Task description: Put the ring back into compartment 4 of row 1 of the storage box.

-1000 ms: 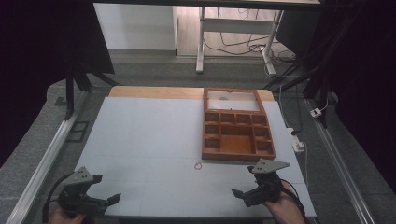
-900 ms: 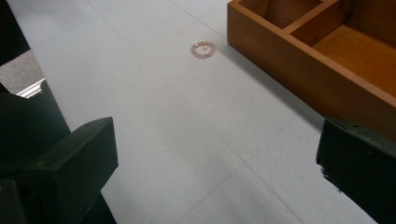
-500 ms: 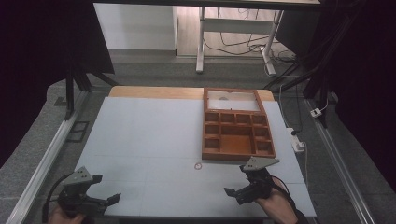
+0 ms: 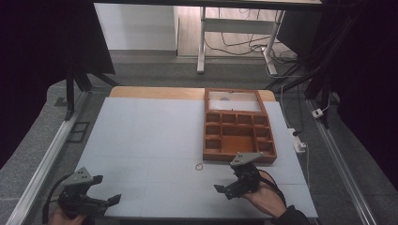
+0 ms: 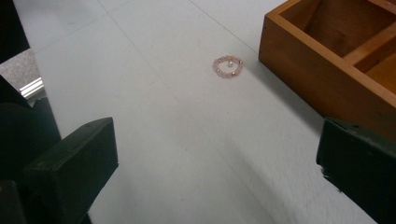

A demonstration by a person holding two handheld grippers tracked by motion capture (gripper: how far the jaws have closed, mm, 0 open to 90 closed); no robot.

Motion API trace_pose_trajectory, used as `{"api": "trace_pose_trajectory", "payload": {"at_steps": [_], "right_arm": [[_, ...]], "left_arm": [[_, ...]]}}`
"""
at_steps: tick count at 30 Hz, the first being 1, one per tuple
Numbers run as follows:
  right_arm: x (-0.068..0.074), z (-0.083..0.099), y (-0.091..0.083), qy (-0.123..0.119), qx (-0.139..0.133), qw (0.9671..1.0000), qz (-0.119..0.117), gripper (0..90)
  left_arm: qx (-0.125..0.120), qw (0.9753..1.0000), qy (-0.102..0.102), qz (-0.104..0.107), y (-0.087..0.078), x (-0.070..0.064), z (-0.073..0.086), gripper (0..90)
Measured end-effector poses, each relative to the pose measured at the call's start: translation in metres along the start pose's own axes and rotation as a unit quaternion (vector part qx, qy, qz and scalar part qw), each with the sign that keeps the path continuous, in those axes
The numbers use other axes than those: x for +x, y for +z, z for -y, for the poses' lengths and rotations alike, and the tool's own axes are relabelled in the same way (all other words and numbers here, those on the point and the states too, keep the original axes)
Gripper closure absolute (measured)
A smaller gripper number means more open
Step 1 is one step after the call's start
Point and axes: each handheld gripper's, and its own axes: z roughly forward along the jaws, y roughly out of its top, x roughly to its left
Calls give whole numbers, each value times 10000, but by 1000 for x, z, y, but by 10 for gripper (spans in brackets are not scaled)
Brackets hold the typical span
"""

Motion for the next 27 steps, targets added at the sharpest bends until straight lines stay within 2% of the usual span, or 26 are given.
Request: {"api": "trace_pose_trajectory", "payload": {"at_steps": [6,10,12,16,21,27], "right_arm": [[-3,-7,12,-91,58,9999,-11,0],[-3,-11,23,-183,102,9997,-98,0],[0,-14,31,-327,178,9992,-165,0],[2,-17,39,-419,246,9986,-213,0],[7,-21,56,-562,462,9968,-319,0],[9,-25,66,-657,489,9957,-428,0]], "left_arm": [[-12,10000,-8,20,0,0,0,0],[-8,10000,-1,13,0,0,0,0],[-1,10000,0,14,0,0,0,0],[6,10000,5,14,0,0,0,0],[12,10000,11,20,0,0,0,0],[27,10000,26,19,1,0,0,0]]}}
